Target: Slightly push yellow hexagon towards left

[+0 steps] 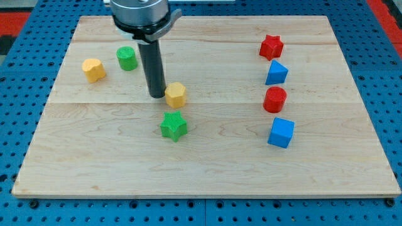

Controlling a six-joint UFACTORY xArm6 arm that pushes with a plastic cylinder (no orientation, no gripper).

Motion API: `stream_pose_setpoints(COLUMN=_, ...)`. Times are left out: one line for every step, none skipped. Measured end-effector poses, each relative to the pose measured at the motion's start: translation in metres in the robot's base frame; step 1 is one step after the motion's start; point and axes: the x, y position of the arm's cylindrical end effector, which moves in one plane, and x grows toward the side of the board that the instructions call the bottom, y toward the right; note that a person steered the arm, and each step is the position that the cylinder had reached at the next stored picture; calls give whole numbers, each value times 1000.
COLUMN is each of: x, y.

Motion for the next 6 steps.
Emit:
stream_pose_setpoints(x=-5, y=0)
stream_pose_setpoints(x=-37, y=-6)
stream_pose_setpoints(x=-63, y=32)
stream_pose_setpoints(x=-63, y=89)
stream_pose_setpoints(x=-9, y=94)
stream_pose_setpoints(x=16, y=94)
